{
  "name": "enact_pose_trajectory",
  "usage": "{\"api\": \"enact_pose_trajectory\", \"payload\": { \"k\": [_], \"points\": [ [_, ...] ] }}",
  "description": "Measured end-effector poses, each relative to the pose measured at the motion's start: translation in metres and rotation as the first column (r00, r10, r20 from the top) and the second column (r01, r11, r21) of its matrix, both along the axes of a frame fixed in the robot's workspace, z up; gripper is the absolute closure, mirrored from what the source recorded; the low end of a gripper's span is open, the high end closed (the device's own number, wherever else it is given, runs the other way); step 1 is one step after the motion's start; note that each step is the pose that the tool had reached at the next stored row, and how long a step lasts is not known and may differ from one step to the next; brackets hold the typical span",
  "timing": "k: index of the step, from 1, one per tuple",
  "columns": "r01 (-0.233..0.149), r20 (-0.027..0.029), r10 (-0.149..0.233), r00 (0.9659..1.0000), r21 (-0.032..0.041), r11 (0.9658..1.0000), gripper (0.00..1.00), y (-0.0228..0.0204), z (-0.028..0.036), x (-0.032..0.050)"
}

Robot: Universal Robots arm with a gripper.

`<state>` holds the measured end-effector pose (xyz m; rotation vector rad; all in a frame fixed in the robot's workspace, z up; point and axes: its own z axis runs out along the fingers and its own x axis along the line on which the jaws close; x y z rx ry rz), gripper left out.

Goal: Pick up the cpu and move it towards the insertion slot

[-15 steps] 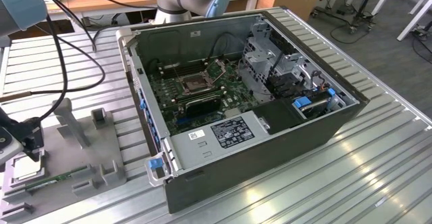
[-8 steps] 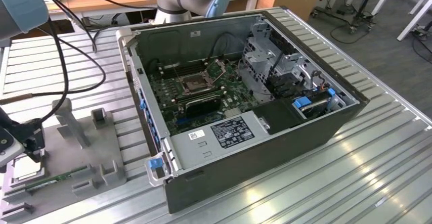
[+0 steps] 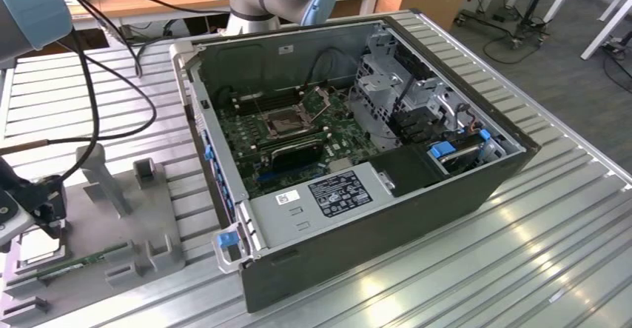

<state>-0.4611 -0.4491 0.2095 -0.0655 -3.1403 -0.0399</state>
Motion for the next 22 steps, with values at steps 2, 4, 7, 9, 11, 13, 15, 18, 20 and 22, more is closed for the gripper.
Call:
{"api": "enact_pose_trajectory", "payload": {
  "k": [2, 4, 7, 9, 11, 13, 15, 18, 20, 22],
  "points": [
    [0.0, 0.0001, 0.0, 1.0, 0.0001, 1.0, 0.41, 0.0, -0.0003, 0.0],
    [0.0, 0.0006, 0.0, 1.0, 0.0003, 1.0, 0.41, 0.0001, -0.0016, 0.0001],
    [0.0, 0.0003, 0.0, 1.0, 0.0002, 1.0, 0.41, 0.0001, -0.0046, 0.0],
    [0.0, 0.0002, 0.0, 1.0, 0.0001, 1.0, 0.41, 0.0001, -0.0076, 0.0],
    [0.0, 0.0002, 0.0, 1.0, 0.0001, 1.0, 0.41, 0.0002, -0.0104, 0.0],
    [0.0, 0.0002, 0.0, 1.0, 0.0001, 1.0, 0.41, 0.0002, -0.0119, 0.0001],
    [0.0, -0.0001, 0.0, 1.0, 0.0, 1.0, 0.41, 0.0003, -0.0124, 0.0003],
    [0.0, 0.0001, 0.0, 1.0, 0.0, 1.0, 0.41, 0.0002, -0.013, 0.0007],
    [0.0, 0.0001, 0.0, 1.0, 0.0, 1.0, 0.41, 0.0002, -0.013, 0.0007],
    [0.0, 0.0001, 0.0, 1.0, 0.0001, 1.0, 0.41, 0.0002, -0.013, 0.0007]
  ]
}}
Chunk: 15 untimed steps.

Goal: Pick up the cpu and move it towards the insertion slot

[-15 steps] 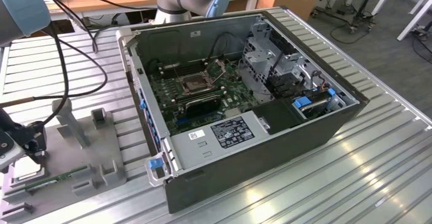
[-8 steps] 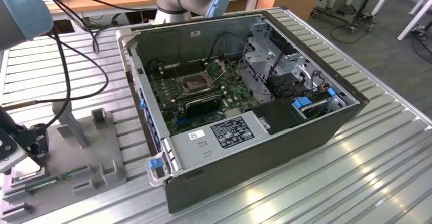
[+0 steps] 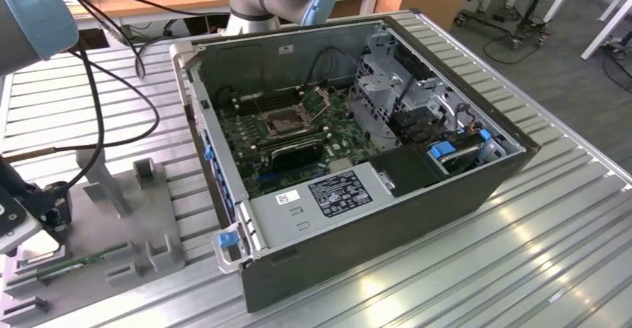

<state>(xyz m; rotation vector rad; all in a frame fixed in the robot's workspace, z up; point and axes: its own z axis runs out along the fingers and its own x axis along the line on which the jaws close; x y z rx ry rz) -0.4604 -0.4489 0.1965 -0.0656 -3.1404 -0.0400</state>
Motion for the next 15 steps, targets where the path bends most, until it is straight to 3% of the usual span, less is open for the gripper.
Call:
{"api": "enact_pose_trajectory", "payload": {
  "k": [3, 4, 10, 15],
  "points": [
    [0.0, 0.0, 0.0, 1.0, 0.0, 1.0, 0.4, 0.0, 0.0, 0.0],
    [0.0, 0.0, 0.0, 1.0, 0.0, 1.0, 0.34, 0.0, -0.0001, 0.0],
    [0.0, 0.0001, 0.0, 1.0, 0.0, 1.0, 0.34, 0.0003, -0.0036, 0.0001],
    [0.0, 0.0002, 0.0, 1.0, 0.0001, 1.0, 0.34, 0.0033, -0.0058, 0.0001]
  ]
}}
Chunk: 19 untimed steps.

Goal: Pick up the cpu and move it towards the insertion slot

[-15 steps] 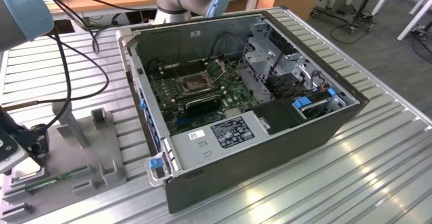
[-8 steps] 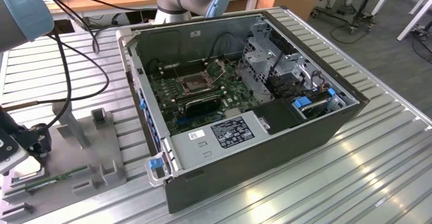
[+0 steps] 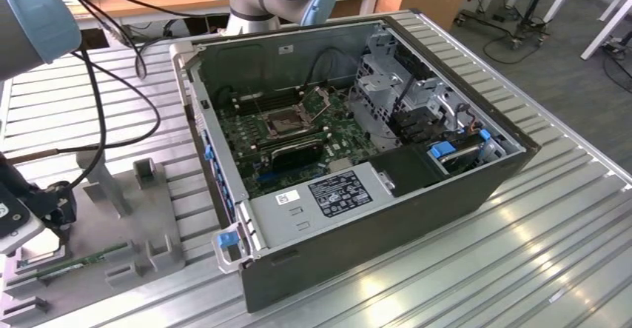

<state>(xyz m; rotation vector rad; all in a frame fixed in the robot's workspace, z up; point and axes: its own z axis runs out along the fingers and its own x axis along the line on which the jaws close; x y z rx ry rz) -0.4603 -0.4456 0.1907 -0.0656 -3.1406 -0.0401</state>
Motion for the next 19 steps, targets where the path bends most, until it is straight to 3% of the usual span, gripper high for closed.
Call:
{"api": "enact_pose_trajectory", "payload": {
  "k": [19],
  "points": [
    [0.0, -0.0002, 0.0, 1.0, -0.0006, 1.0, 0.34, 0.0005, -0.0077, 0.0]
  ]
}}
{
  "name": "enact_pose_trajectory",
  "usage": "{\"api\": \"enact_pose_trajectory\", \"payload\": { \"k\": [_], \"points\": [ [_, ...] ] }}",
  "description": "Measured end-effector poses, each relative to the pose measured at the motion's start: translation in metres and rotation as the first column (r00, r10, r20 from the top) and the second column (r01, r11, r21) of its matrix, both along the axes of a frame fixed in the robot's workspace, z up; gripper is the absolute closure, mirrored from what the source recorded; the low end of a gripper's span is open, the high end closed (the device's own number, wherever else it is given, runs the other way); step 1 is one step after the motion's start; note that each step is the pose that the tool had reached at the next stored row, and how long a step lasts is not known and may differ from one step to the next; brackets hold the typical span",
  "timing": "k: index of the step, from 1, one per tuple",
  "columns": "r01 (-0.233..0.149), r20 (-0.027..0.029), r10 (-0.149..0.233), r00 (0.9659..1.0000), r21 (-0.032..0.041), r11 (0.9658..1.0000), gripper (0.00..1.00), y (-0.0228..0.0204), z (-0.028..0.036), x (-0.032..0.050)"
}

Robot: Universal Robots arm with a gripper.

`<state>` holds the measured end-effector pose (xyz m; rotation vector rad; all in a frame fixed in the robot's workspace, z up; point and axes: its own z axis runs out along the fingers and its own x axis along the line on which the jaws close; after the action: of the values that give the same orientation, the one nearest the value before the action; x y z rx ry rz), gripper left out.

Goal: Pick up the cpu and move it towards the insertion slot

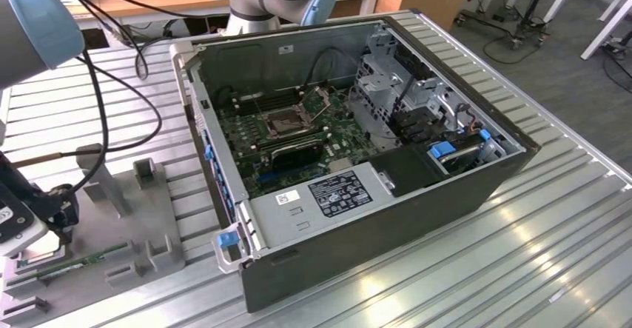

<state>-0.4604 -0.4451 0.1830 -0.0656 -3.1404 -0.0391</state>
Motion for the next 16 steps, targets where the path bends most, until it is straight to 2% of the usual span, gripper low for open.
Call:
{"api": "enact_pose_trajectory", "payload": {
  "k": [6, 16],
  "points": [
    [0.0, 0.0001, 0.0, 1.0, 0.0001, 1.0, 0.34, 0.0, -0.0016, 0.0],
    [0.0, -0.0001, 0.0, 1.0, 0.0, 1.0, 0.34, 0.0, -0.0006, -0.0002]
  ]
}}
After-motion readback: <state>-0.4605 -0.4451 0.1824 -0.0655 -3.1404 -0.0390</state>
